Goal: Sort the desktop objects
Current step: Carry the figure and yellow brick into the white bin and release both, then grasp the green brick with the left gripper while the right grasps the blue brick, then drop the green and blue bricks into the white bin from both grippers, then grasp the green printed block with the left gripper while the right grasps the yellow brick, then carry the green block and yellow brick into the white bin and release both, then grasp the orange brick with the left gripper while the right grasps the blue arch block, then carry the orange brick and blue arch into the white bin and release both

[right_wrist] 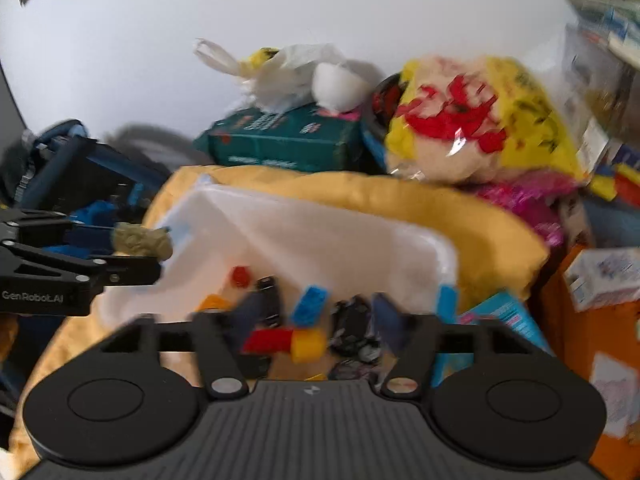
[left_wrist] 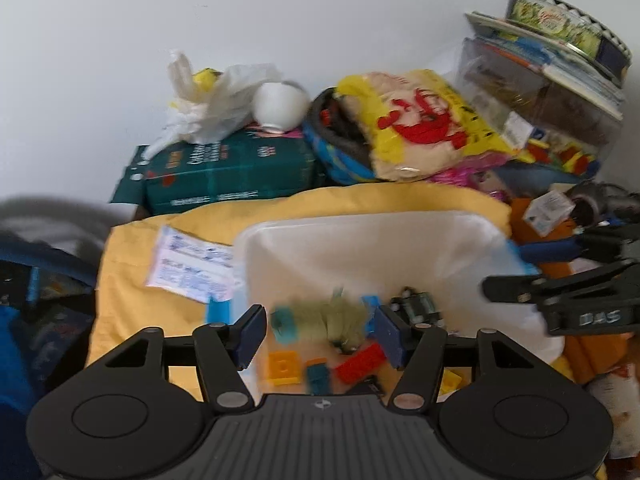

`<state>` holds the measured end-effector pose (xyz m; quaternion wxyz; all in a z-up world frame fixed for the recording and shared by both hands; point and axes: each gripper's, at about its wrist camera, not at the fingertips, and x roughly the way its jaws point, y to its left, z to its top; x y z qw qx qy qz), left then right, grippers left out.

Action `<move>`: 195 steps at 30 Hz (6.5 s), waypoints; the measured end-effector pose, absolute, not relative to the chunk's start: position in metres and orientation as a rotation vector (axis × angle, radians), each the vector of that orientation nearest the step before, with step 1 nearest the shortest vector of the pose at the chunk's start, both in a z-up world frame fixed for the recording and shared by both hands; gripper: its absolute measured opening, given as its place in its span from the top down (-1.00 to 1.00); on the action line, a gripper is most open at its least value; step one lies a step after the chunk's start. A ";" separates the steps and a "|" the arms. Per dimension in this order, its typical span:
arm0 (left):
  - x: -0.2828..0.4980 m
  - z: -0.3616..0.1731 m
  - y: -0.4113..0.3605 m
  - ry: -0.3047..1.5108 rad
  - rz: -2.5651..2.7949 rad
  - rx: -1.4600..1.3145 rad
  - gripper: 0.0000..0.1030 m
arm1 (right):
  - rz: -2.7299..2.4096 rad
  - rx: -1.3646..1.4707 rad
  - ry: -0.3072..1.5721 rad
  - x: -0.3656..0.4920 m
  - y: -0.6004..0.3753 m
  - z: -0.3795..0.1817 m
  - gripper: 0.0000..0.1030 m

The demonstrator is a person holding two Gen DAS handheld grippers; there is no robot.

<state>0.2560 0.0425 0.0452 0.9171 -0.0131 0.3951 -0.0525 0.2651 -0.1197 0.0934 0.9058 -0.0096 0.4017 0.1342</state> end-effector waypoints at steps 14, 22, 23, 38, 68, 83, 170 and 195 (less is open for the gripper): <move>0.129 -0.019 0.014 0.730 -0.327 -0.050 -0.22 | 0.314 0.000 0.698 0.148 -0.146 0.071 -0.36; 0.150 -0.083 -0.055 0.813 -0.403 0.068 -0.22 | 0.226 -0.016 0.820 0.127 -0.167 0.018 -0.34; 0.156 -0.088 -0.059 0.815 -0.394 0.075 -0.22 | 0.219 -0.013 0.829 0.127 -0.169 0.014 -0.34; 0.129 -0.075 0.001 0.815 -0.295 -0.014 0.28 | 0.208 0.040 0.906 0.157 -0.142 -0.045 -0.06; 0.218 0.068 0.057 0.706 -0.160 -0.129 0.27 | 0.296 0.033 0.688 0.215 -0.139 0.122 0.28; 0.212 0.050 0.039 0.685 -0.165 -0.024 -0.31 | 0.269 -0.002 0.724 0.232 -0.135 0.109 -0.38; 0.118 -0.029 0.060 0.917 -0.128 -0.113 -0.32 | 0.374 -0.161 0.941 0.190 -0.110 -0.034 -0.14; 0.218 -0.112 -0.069 0.903 -0.264 0.118 0.34 | 0.266 0.098 0.870 0.095 -0.210 0.014 0.08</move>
